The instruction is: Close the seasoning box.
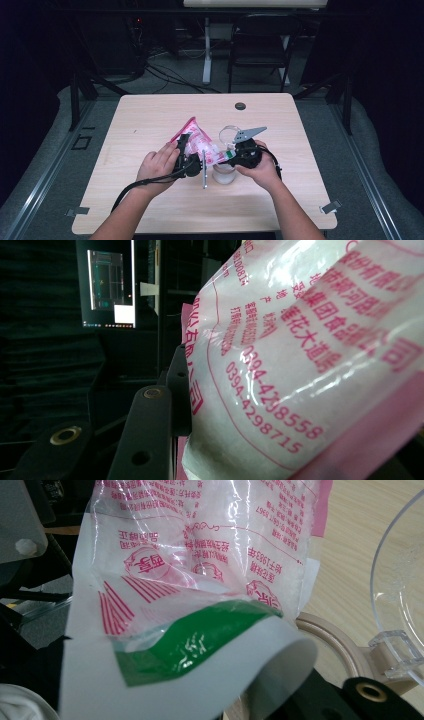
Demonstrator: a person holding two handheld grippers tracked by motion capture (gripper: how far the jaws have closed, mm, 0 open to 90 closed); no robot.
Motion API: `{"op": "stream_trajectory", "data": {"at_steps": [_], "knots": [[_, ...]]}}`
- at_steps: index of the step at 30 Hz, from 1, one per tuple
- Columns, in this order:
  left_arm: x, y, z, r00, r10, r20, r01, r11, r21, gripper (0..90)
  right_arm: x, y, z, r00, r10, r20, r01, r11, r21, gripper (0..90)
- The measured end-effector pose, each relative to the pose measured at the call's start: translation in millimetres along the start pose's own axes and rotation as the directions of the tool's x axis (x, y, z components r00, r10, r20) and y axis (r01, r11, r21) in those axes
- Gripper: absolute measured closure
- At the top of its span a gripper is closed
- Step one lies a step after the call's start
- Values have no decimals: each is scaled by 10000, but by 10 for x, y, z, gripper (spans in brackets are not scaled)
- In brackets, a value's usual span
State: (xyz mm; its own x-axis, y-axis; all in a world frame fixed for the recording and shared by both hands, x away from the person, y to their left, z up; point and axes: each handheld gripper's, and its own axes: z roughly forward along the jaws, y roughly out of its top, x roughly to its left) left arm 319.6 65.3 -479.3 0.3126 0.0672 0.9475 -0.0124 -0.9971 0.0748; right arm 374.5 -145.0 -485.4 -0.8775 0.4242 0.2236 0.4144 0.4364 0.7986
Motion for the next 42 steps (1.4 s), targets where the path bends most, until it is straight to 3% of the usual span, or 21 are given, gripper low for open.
{"op": "stream_trajectory", "data": {"at_steps": [42], "knots": [[35,47,-40,9983,490,-320,-493,9987,-110,632,-17,-10,17,10000,75,-11,-75,10000,-16,900]]}}
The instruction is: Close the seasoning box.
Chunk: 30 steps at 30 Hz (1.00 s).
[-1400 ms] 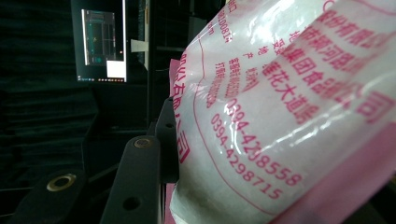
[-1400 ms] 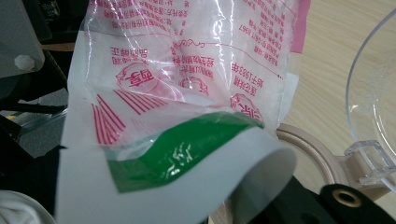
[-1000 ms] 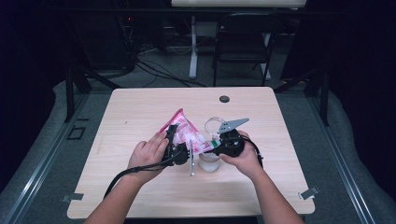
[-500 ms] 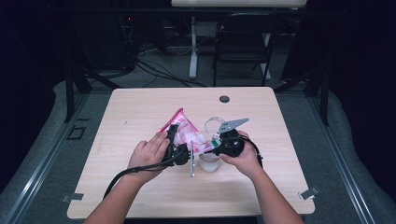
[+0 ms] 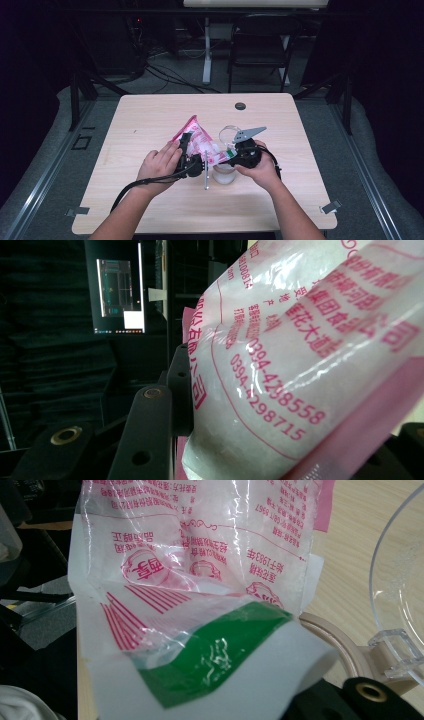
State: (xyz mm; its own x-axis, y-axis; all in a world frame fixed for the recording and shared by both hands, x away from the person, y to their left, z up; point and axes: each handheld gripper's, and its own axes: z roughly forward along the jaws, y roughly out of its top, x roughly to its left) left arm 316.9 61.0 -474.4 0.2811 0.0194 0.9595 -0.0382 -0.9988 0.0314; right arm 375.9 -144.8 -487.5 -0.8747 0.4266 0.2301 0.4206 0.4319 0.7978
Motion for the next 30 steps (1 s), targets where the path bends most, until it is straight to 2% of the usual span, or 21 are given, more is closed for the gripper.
{"op": "stream_trajectory", "data": {"at_steps": [5,10,30], "knots": [[25,-6,-8,9999,-150,6,150,9999,7,638,14,23,-47,9999,-135,-16,135,9999,-91,900],[40,0,-15,10000,43,-32,-44,10000,-41,641,18,26,-54,9999,-105,-63,104,9999,-101,900],[76,17,-40,9998,188,-84,-189,9998,-35,643,26,27,-30,9999,-116,-116,115,9999,-49,900]]}}
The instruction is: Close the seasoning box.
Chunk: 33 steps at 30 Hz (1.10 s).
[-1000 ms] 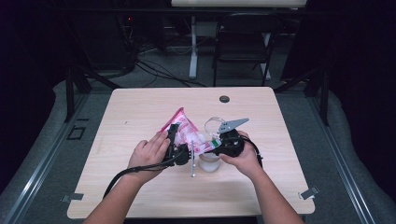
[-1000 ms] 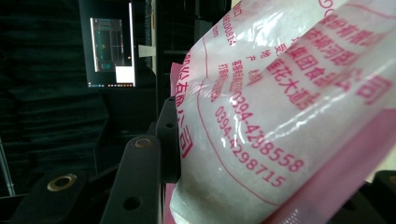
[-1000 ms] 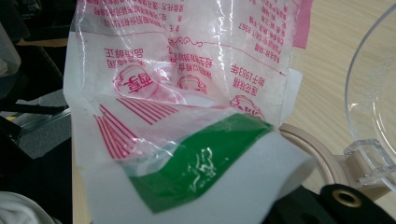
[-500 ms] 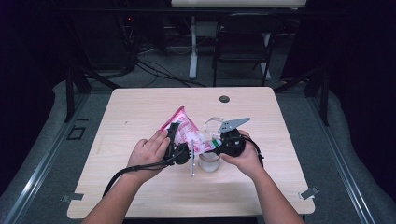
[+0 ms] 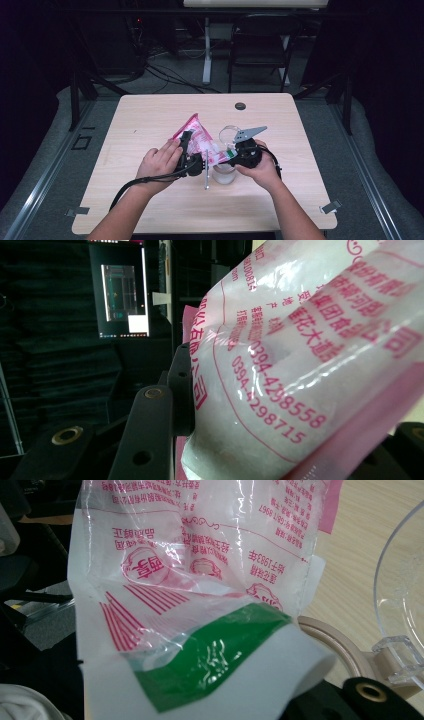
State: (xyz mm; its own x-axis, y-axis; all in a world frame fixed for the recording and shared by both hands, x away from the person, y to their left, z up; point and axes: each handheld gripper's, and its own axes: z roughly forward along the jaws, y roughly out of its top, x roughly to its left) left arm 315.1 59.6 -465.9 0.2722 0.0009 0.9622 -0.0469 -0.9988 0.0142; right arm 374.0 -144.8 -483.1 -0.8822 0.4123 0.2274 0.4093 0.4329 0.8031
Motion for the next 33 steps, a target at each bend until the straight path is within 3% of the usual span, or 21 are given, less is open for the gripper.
{"op": "stream_trajectory", "data": {"at_steps": [22,33], "knots": [[-1,-1,-7,10000,-84,-44,84,10000,3,643,5,2,20,10000,-27,3,27,10000,10,900],[18,7,-12,9998,212,54,-212,9998,6,643,4,-4,38,10000,7,-93,-6,10000,49,900]]}}
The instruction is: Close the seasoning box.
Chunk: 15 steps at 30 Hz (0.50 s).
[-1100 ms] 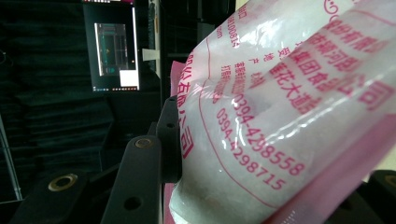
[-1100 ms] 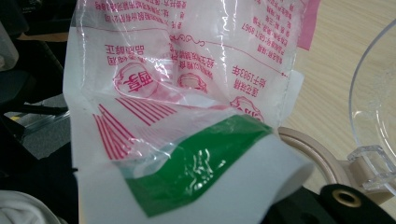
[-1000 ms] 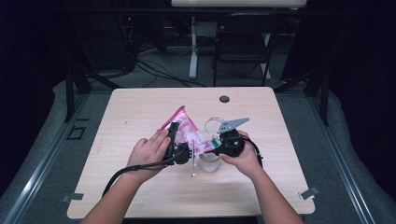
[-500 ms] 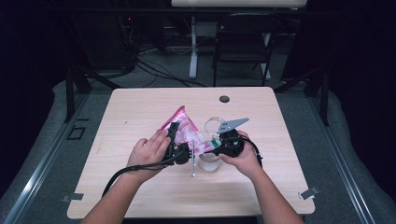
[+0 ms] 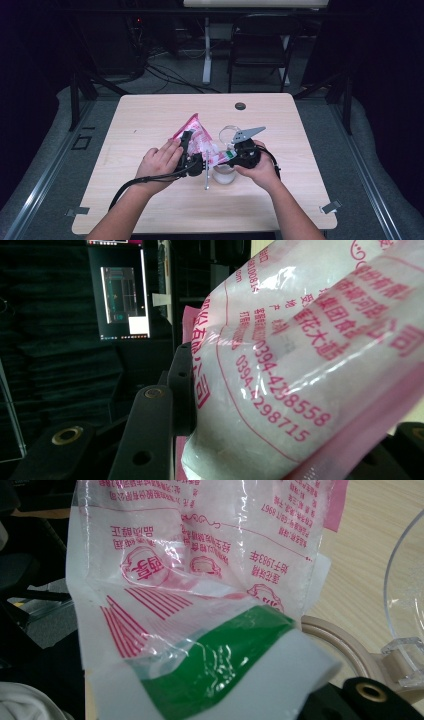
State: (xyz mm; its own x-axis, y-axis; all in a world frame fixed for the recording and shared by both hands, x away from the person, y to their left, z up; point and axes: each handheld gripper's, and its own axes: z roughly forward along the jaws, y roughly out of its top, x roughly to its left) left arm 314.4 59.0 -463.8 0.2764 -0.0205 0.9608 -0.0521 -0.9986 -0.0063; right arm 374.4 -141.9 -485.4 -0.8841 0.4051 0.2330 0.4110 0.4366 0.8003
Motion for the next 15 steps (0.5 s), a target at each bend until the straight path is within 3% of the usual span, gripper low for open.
{"op": "stream_trajectory", "data": {"at_steps": [15], "knots": [[5,14,-7,9997,162,193,-164,9998,102,643,-5,-4,11,10000,32,-38,-32,10000,33,900]]}}
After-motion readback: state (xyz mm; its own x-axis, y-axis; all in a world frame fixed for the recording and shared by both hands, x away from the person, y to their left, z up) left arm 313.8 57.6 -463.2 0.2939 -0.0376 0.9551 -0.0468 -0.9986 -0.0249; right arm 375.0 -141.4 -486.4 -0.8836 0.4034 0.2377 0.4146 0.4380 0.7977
